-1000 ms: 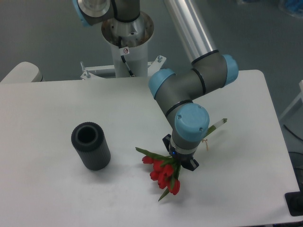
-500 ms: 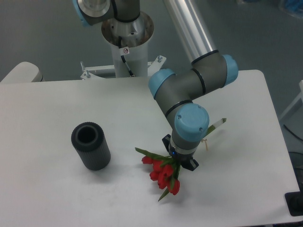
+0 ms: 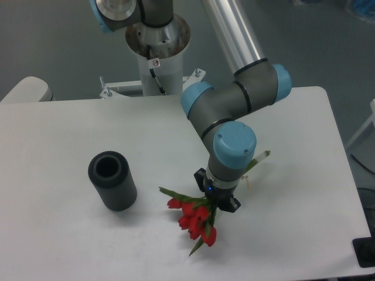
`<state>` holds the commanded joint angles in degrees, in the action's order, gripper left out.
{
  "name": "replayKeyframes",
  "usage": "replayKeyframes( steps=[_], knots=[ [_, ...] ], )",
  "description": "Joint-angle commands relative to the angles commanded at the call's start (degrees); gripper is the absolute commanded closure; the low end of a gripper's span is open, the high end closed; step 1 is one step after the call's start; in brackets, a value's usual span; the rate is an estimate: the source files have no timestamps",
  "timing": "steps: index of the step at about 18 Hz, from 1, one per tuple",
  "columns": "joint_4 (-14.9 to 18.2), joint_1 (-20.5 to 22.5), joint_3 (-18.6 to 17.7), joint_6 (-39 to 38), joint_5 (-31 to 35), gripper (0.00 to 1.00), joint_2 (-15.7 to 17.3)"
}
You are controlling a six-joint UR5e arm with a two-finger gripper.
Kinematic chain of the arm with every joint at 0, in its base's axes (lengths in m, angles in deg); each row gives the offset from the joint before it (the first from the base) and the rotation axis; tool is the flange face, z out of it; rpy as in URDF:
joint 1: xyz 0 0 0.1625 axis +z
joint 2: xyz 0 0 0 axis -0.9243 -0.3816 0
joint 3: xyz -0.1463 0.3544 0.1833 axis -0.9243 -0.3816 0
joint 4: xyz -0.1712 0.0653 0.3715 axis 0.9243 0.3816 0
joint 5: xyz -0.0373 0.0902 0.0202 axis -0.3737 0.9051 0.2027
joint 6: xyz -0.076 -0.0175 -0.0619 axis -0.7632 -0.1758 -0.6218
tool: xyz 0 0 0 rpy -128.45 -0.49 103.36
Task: Insert the flowers into the vase
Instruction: 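Lift the tulip bunch and swing it toward the black vase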
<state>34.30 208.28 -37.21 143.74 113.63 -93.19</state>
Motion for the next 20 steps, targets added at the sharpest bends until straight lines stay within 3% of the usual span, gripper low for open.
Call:
replayKeyframes(
  steps=[7,12,16,20],
  knots=[
    [0.0,1.2,0.1,-5.3,-17.1,0.87,2.9],
    [0.3,1.5,3.2,-12.7,-25.1,0.90,3.8],
    [0.0,2.6,3.3,-15.0,-36.0,0.90,4.2],
    [-0.5,3.6,3.3,-14.4,-39.8,0.90,5.9]
  ],
)
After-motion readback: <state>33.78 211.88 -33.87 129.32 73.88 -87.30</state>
